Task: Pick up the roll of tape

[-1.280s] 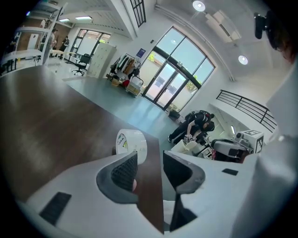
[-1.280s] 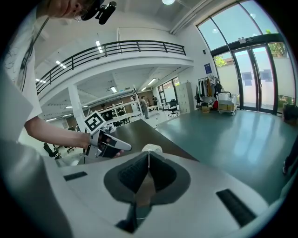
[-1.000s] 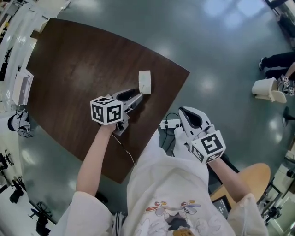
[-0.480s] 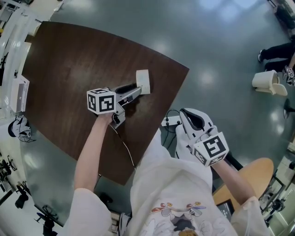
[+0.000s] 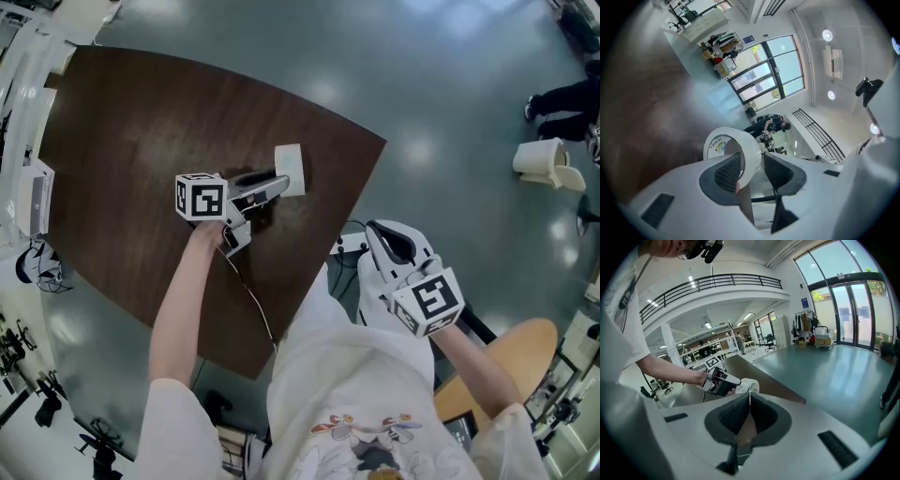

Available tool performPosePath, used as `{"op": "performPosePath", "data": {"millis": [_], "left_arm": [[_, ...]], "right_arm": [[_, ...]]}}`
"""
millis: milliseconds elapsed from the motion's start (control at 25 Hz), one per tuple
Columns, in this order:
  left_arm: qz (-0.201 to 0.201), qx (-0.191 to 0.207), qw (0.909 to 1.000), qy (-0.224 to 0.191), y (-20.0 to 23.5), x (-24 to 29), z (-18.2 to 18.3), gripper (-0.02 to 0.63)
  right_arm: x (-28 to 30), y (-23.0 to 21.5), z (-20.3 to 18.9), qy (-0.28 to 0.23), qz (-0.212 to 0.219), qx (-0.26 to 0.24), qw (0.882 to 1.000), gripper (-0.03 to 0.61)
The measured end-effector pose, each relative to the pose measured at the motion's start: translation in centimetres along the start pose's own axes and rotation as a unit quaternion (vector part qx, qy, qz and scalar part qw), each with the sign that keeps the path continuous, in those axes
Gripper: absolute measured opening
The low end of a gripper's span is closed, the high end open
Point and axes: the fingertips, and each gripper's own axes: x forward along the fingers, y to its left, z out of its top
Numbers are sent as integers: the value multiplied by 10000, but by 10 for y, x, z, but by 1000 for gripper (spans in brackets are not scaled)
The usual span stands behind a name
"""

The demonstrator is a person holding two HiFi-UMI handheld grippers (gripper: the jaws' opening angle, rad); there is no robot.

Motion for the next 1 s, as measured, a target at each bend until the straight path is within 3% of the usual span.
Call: {"op": "performPosePath", "data": {"millis": [240, 400, 560, 760, 1000], "left_arm": [[-447, -200, 9987, 120, 2, 7, 1, 163], [-509, -227, 9984, 132, 9, 9, 6, 161], [-703, -338, 9968, 170, 8, 10, 3, 118], [-1024, -424, 9935, 257, 5, 13, 2, 118], [-1059, -408, 9928, 394, 6, 15, 0, 117]], "right_arm": [[11, -3, 0, 73, 21, 47, 10000, 8], [20, -5, 0, 100, 55, 45, 9999, 8], [25, -2, 0, 119, 104, 50, 9999, 8], [29, -2, 0, 158, 133, 55, 9998, 8], [29, -2, 0, 191, 122, 55, 9997, 8]]}}
